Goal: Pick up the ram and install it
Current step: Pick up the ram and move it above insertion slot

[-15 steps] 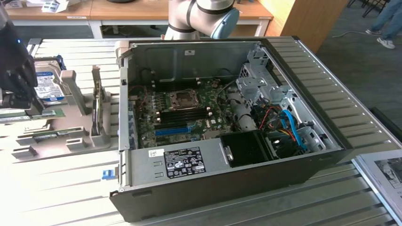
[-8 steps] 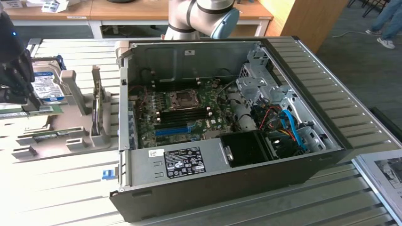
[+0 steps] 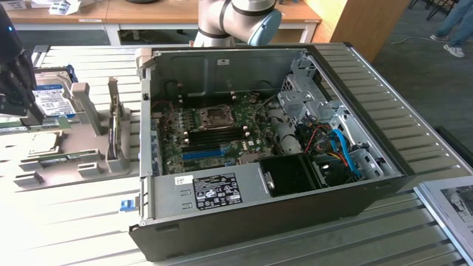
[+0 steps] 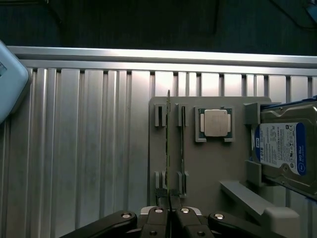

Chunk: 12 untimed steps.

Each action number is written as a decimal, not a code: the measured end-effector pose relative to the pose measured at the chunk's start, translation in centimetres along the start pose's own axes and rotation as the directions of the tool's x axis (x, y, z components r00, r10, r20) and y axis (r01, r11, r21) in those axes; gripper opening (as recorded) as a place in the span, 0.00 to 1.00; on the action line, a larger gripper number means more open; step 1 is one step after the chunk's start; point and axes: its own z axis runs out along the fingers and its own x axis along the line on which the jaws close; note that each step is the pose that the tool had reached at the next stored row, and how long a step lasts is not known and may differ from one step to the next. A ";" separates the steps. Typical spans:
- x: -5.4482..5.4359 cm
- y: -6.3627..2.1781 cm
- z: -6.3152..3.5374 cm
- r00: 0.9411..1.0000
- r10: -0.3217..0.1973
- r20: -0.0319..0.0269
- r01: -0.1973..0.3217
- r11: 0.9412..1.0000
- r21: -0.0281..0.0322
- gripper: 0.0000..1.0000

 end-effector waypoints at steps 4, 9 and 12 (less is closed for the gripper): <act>0.0 0.02 -0.63 1.000 0.000 0.000 0.000 1.000 0.000 0.12; -0.1 0.13 -2.87 1.000 0.000 0.000 0.000 1.000 0.000 0.12; -0.1 0.15 -3.37 1.000 0.000 0.000 0.000 1.000 0.000 0.12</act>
